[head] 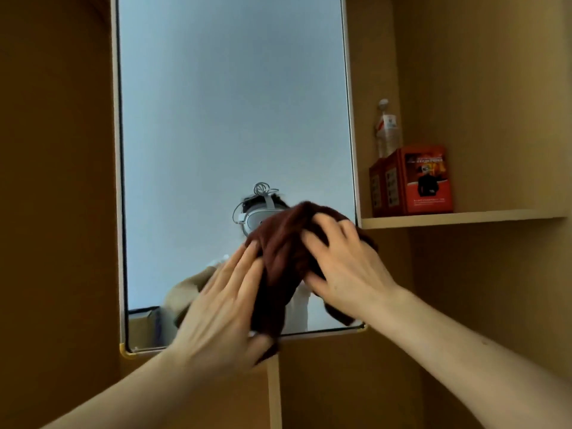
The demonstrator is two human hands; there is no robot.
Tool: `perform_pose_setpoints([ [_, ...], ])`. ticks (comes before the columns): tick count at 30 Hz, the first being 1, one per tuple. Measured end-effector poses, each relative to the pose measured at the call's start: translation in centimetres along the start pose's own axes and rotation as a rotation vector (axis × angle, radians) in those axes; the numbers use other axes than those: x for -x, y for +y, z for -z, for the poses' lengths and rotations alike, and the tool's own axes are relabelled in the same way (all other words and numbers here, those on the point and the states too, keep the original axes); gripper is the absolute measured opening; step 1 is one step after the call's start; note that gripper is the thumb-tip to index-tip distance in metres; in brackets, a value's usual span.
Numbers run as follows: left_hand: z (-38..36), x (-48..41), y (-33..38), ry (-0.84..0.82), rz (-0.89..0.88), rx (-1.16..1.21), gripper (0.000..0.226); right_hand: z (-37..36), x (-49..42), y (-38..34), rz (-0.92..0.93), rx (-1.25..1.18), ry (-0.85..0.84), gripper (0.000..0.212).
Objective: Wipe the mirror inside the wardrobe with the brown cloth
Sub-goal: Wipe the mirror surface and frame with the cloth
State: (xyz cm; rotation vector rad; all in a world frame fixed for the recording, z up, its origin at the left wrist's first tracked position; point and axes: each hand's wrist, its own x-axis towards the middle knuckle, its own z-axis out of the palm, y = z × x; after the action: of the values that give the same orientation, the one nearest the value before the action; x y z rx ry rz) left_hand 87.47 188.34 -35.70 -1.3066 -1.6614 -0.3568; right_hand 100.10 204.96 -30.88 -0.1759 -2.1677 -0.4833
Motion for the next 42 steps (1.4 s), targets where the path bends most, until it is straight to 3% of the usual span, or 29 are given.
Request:
perform_pose_setpoints([
  [3,0.2,-5.7,2.6,0.071,0.207,0.174,0.092,1.5,-4.3,0.9,-0.123,-0.037,0.102,0.067],
  [7,2.1,-13.5,1.3,0.093,0.194,-0.071,0.081,5.0,-8.9,4.3,-0.226,-0.103,0.135,0.065],
  [11,3.0,-15.0,0.1,0.074,0.120,-0.182,0.076,4.9,-8.5,4.7,-0.228,-0.150,0.148,0.068],
  [15,-0.3,-8.7,-0.1,0.081,-0.084,-0.202,0.068,1.1,-2.5,2.1,-0.172,-0.028,0.088,0.073],
  [18,-2.2,-3.9,-0.7,0.006,-0.250,-0.248,0.064,-0.9,2.4,0.8,-0.053,-0.039,0.000,0.068],
  [21,-1.6,-4.4,-1.3,-0.035,-0.307,-0.276,0.058,-0.4,2.1,1.7,-0.012,-0.077,-0.007,0.057],
  [24,0.9,-9.6,-2.2,0.032,-0.202,-0.339,0.058,1.6,-2.5,3.4,-0.103,-0.082,0.104,0.050],
  [26,3.0,-13.2,-2.3,0.071,-0.093,-0.360,0.071,3.5,-5.9,4.1,-0.180,-0.099,0.155,0.049],
  [30,3.9,-15.0,-1.4,0.075,0.052,-0.284,0.077,4.4,-8.0,4.1,-0.224,-0.111,0.213,0.047],
  [36,-1.7,-6.9,-0.7,0.143,-0.189,-0.220,0.061,-1.2,0.7,1.5,-0.173,-0.068,0.172,0.045],
  [42,-4.7,1.1,-0.9,-0.105,-0.576,-0.312,0.054,-4.4,9.0,0.2,0.025,-0.151,-0.159,0.038],
])
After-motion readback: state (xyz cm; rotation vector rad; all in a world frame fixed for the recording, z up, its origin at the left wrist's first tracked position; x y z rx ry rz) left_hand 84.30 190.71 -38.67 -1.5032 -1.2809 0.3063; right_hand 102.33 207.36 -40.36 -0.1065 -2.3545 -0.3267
